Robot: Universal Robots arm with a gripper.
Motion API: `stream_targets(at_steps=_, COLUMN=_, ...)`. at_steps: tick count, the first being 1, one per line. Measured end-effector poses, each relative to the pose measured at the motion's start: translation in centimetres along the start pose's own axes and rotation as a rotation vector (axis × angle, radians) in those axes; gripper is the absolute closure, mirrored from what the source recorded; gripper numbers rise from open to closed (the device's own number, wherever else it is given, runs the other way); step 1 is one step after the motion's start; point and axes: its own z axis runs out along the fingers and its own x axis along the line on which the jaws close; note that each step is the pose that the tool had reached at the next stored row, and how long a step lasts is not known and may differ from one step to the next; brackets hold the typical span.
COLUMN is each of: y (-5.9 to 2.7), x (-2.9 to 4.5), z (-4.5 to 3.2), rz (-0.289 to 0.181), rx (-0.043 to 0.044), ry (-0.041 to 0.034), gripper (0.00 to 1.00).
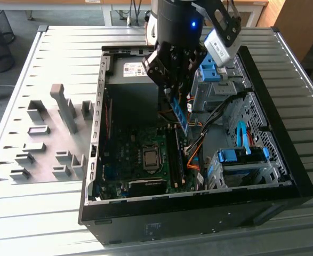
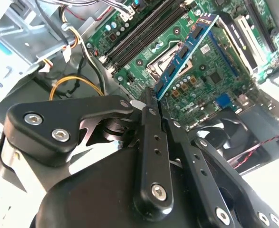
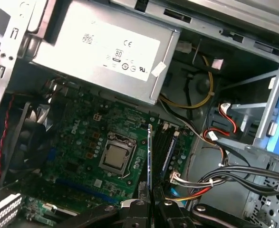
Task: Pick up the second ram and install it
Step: 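Insert the second ram into the second slot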
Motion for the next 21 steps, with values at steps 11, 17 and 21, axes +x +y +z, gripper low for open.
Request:
stream_targets(at_steps=11, y=0.0, x=0.0, z=0.15, rz=0.097, rx=0.0011, ry=-0.0002, gripper=0.86)
stream_targets(at_steps=17, y=0.0, x=0.0, z=0.15, rz=0.11, rx=0.0013, ry=-0.0002, gripper=0.86)
stream_targets(at_steps=21, y=0.0, x=0.0, z=0.16, rz=0.11, rx=0.0012, ry=-0.0002, gripper=0.86)
